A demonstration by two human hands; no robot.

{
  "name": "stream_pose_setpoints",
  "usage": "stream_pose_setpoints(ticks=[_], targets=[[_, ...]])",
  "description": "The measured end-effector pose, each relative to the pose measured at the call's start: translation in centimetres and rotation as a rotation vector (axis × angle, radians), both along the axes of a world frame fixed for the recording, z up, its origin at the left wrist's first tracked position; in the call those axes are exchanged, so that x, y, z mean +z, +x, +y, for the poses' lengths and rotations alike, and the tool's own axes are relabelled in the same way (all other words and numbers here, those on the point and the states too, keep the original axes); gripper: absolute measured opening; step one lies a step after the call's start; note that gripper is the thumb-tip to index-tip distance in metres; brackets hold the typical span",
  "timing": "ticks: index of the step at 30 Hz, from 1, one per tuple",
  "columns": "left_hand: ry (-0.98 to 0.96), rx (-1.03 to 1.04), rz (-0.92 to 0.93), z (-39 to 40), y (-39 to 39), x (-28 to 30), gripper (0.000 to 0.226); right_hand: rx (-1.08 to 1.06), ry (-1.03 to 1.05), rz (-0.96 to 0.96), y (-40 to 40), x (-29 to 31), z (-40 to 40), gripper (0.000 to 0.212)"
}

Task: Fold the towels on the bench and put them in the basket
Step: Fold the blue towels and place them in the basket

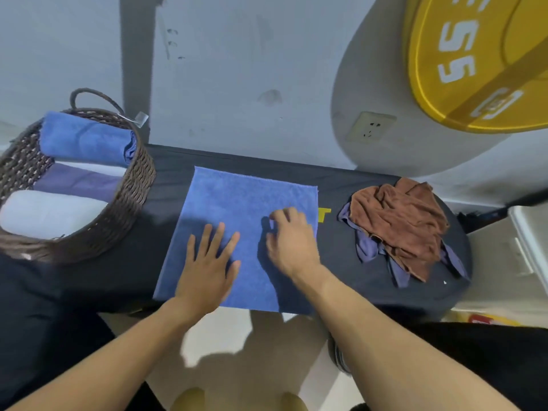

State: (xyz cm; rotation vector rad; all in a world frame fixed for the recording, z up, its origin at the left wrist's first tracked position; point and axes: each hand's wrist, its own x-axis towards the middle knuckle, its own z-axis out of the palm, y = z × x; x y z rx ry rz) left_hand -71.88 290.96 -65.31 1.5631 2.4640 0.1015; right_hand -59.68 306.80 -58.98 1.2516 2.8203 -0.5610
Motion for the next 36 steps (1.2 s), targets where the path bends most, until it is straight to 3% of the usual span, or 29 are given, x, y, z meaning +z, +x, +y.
stream_pose_setpoints(ticks=[3, 7, 11, 14, 17, 20, 22, 29, 33, 36], targets=[[-0.006, 0.014, -0.003, -0.8, -0.1, 0.0, 0.067, 0.037, -0.170, -0.221, 2.1, -1.9, -2.8, 0.071], [-0.024, 0.002, -0.013, -2.9, -0.6, -0.2, 0.072, -0.226, -0.132, -0.317, 6.3, -2.8, -2.6, 0.082], [0.009, 0.011, 0.009, -4.2, 0.4, 0.7, 0.070, -0.292, -0.022, -0.365, 6.4, -2.2, -3.3, 0.085], [0.091, -0.084, -0.026, -4.7, 1.9, 1.0, 0.062, 0.036, 0.084, -0.117, 5.5, -2.2, -5.7, 0.076], [0.200, -0.261, -0.201, -5.5, 2.0, 1.1, 0.058, 0.363, -0.055, 0.033, 5.7, -3.3, -8.3, 0.064], [0.345, -0.218, -0.235, -6.4, 1.0, 1.4, 0.042, 0.344, -0.112, 0.186, 7.0, -3.9, -8.5, 0.052], [0.323, -0.158, -0.238, -6.7, 0.5, 1.8, 0.036, 0.373, -0.032, 0.235, 7.5, -4.0, -7.8, 0.046], [0.353, -0.212, -0.247, -6.0, 0.2, 3.0, 0.034, 0.301, 0.007, 0.138, 6.2, -4.0, -7.6, 0.035], [0.214, -0.191, -0.232, -5.2, 0.1, 2.9, 0.032, 0.197, -0.092, 0.163, 5.2, -3.7, -7.0, 0.013], [0.213, -0.127, -0.354, -4.7, -0.4, 3.0, 0.020, 0.137, -0.178, 0.146, 4.2, -2.8, -6.3, 0.004]])
